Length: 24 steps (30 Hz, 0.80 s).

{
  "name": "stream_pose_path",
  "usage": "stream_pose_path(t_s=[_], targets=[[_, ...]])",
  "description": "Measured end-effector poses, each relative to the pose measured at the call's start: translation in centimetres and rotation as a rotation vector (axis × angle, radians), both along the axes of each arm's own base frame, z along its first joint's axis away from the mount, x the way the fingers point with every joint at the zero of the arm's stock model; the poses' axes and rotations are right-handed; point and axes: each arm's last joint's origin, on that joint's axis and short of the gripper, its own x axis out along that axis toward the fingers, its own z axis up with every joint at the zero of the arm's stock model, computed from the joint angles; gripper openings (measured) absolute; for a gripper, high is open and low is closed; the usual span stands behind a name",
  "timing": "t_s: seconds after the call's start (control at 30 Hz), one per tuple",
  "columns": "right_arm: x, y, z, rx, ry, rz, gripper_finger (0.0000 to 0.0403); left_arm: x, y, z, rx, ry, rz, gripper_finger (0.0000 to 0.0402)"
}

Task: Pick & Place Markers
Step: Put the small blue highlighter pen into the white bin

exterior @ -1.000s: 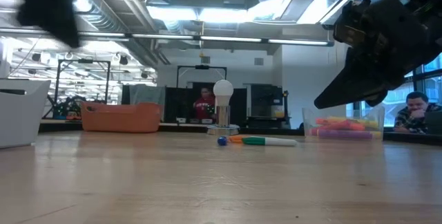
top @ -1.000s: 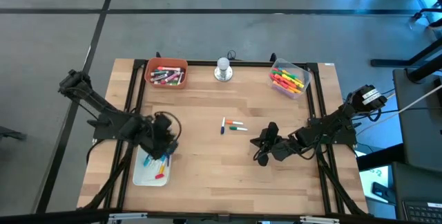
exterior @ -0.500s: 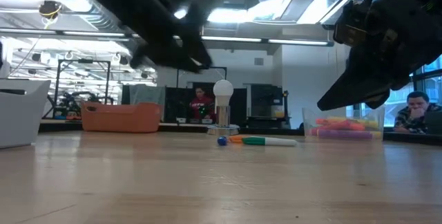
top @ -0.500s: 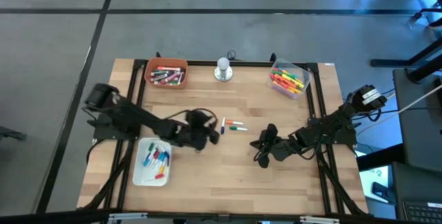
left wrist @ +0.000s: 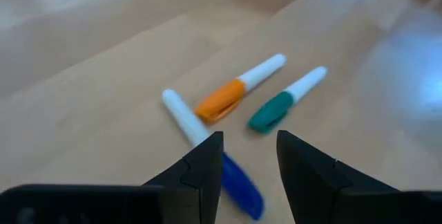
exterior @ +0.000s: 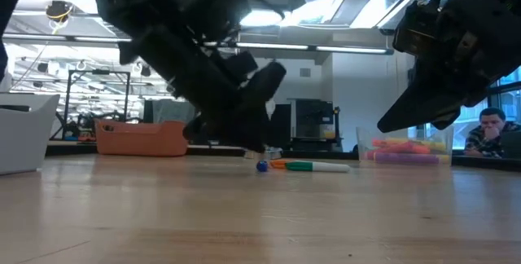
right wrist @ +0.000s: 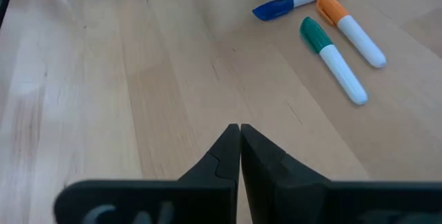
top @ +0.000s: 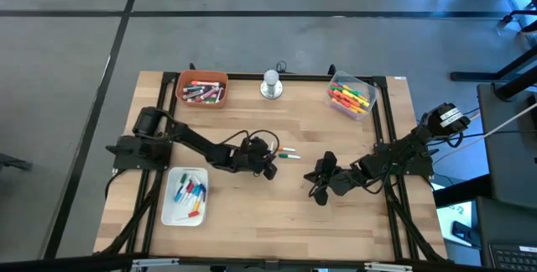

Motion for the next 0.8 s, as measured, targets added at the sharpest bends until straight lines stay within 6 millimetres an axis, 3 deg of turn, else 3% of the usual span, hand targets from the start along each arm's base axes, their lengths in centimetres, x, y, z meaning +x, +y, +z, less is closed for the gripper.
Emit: stream_pose_path(t_s=[0.27, 0.57, 0.8], targets=[[0.0, 0.0, 0.0, 0.002, -0.002, 0.0, 0.0014, 0.0, 1.2, -1.8, 0.012, 0.083, 0.005, 0.0129], [0.0, 0.0, 0.0, 0.003, -0.004, 0.0, 0.0014, -0.6, 1.2, -2.2, 0.033, 0.192, -0.009, 0.0125], [0.0, 0.0, 0.0, 0.003, -0.004, 0.0, 0.0014, -1.4, 1.1, -2.6, 0.069, 0.318, -0.055, 0.0052]])
